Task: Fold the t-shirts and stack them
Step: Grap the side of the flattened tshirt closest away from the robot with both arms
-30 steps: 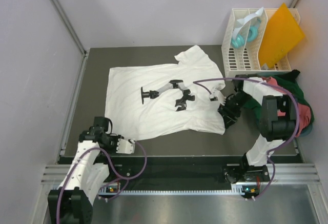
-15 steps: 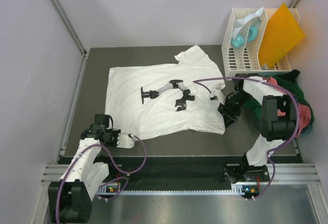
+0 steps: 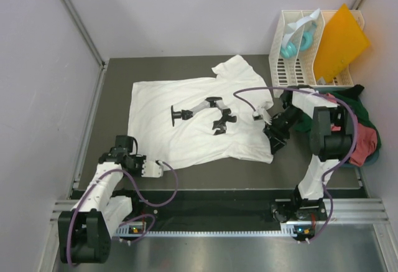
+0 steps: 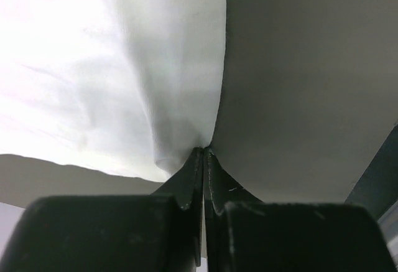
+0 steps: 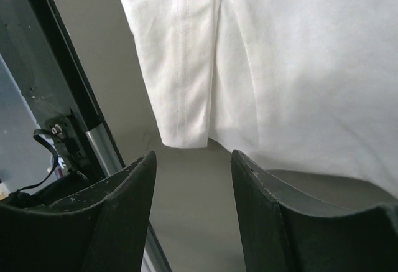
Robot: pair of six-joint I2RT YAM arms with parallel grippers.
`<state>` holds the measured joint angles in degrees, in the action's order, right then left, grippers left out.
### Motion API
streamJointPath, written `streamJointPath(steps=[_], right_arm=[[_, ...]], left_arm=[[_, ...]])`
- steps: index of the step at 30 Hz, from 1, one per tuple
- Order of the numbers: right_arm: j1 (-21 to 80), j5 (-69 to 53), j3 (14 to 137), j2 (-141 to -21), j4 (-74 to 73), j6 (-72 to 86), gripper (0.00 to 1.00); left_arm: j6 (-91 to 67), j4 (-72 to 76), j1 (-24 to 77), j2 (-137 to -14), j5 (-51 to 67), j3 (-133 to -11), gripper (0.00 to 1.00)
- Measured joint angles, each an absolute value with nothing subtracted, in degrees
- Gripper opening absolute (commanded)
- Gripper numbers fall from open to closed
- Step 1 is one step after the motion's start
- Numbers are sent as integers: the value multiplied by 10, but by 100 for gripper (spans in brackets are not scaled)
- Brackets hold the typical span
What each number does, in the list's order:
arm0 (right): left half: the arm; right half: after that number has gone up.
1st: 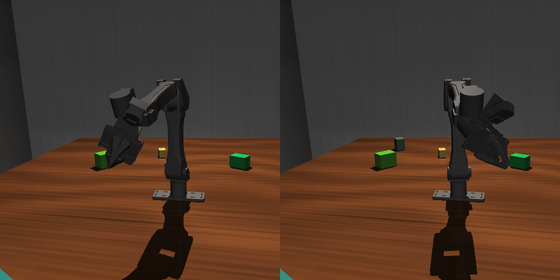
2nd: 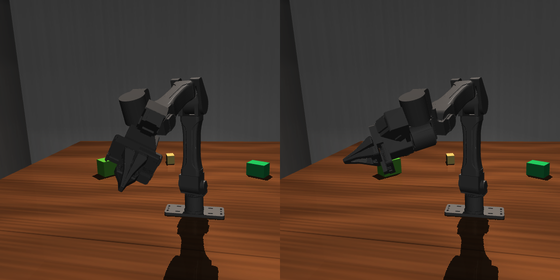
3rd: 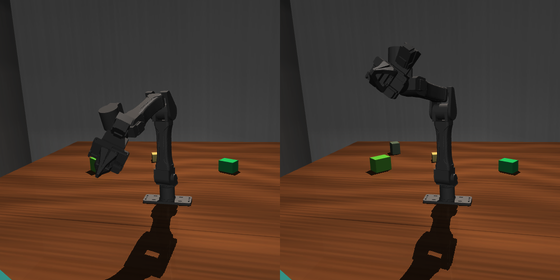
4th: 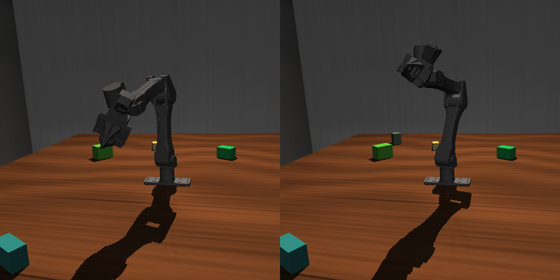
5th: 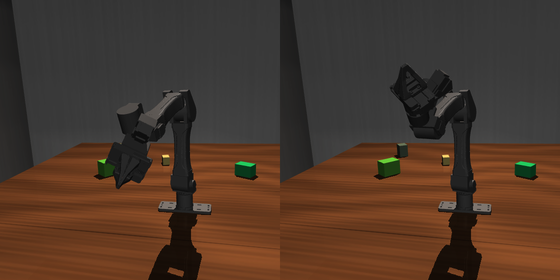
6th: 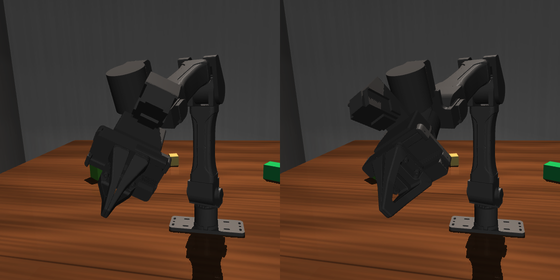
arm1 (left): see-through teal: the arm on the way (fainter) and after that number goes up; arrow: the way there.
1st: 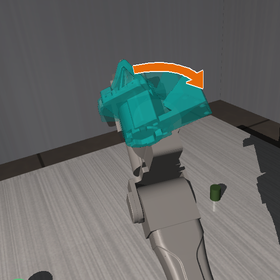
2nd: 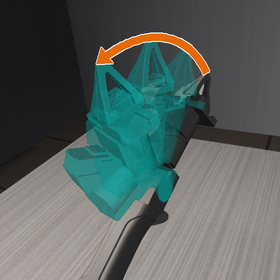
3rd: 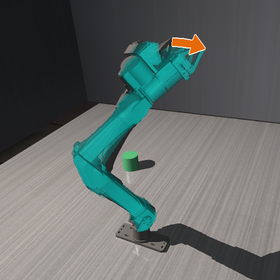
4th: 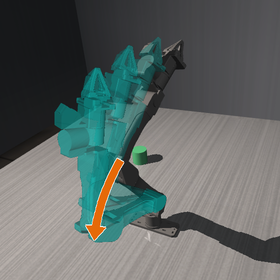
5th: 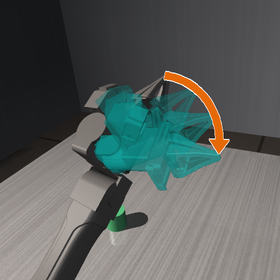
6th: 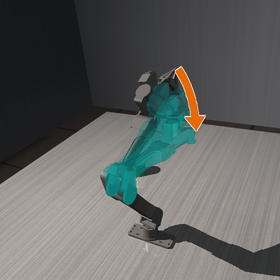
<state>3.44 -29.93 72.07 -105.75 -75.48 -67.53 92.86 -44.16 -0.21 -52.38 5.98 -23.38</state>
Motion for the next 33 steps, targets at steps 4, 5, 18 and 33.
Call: streamJointPath(steps=[4,5,18,33], right_arm=[[32,-316,719,-1089,-757,-676,50],[32,-319,716,-1094,-756,-678,50],[32,-331,681,-1105,-761,-674,37],[32,-328,684,-1113,-742,-629,0]], left_arm=[[929,-442,-2,-523,60,-234,0],[929,-442,-2,-522,60,-234,0],[929,-452,-2,-515,64,-234,0],[929,-464,-2,-507,69,-234,0]])
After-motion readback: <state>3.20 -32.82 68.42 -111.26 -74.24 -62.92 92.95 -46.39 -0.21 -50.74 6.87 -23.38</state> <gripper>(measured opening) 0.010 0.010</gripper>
